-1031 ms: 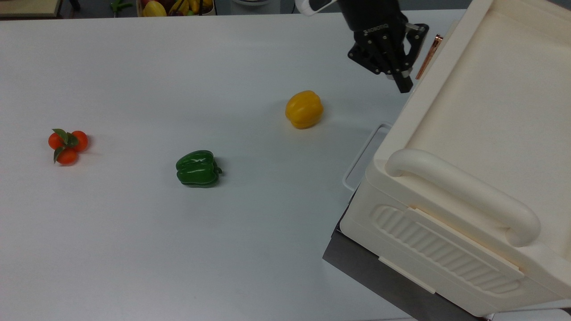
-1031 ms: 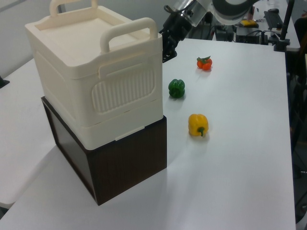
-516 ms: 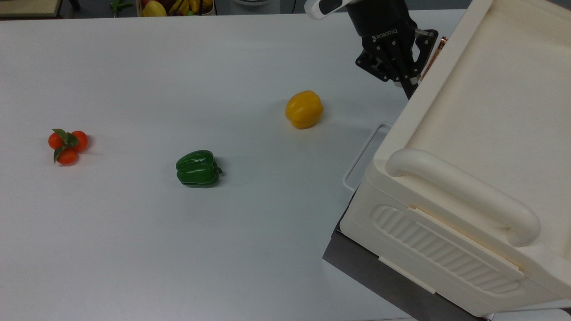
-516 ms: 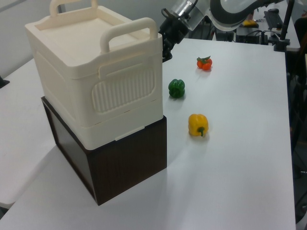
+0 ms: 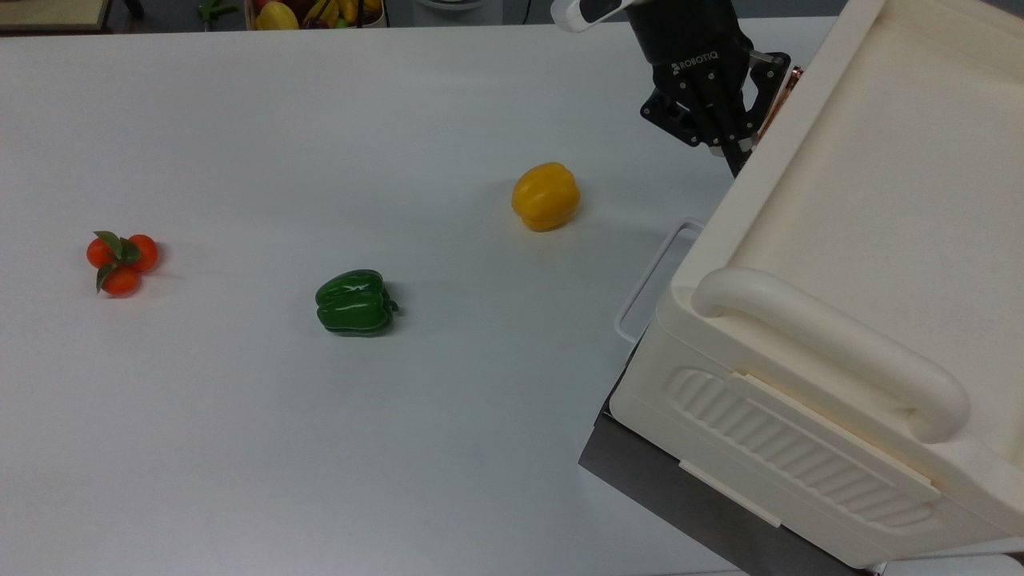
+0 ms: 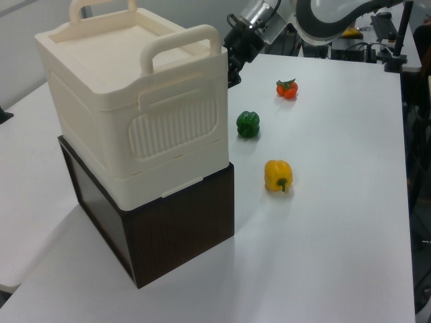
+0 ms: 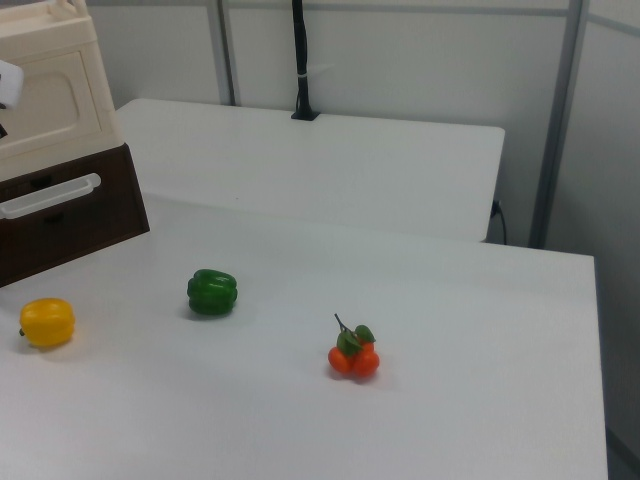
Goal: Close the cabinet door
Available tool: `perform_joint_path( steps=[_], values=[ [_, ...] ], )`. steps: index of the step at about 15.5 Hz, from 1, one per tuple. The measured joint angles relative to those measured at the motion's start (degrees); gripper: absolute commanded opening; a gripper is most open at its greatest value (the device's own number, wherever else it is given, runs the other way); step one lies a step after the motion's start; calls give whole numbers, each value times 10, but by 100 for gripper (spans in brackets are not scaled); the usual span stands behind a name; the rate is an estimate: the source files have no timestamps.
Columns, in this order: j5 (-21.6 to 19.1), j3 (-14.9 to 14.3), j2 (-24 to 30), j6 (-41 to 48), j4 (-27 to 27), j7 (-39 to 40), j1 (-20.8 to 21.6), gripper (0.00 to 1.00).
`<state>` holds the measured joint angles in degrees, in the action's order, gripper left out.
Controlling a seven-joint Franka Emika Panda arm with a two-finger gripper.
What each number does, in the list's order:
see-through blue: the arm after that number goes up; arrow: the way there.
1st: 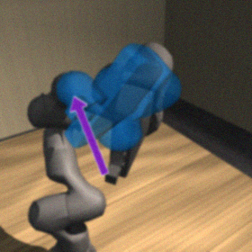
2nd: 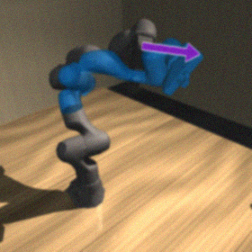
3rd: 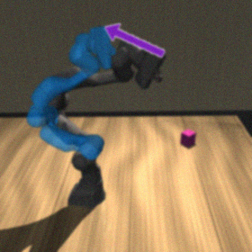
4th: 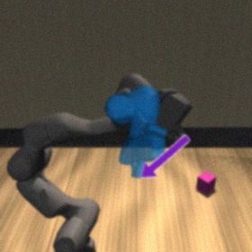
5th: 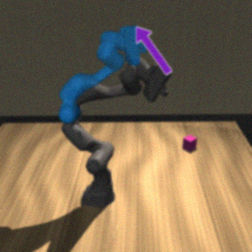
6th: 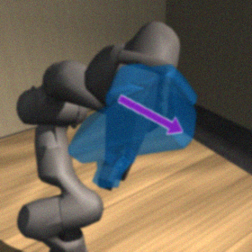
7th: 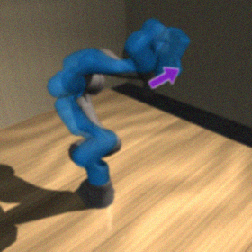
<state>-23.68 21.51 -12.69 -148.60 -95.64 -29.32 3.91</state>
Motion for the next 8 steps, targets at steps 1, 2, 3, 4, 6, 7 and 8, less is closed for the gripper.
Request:
perform_joint_path(
  steps=[1, 2, 3, 4, 6, 7, 8],
  values=[
    [0, 0, 2, 16, 1, 2, -3, 0],
    [0, 0, 5, 44, 2, 8, -7, 0],
    [0, -2, 11, 77, 3, 17, -14, 6],
    [0, -7, 19, 114, 4, 27, -21, 20],
    [0, -30, 38, 191, 5, 51, -33, 58],
    [3, -44, 49, 231, 7, 66, -37, 78],
    [10, -57, 60, 268, 8, 79, -39, 98]
  ],
)
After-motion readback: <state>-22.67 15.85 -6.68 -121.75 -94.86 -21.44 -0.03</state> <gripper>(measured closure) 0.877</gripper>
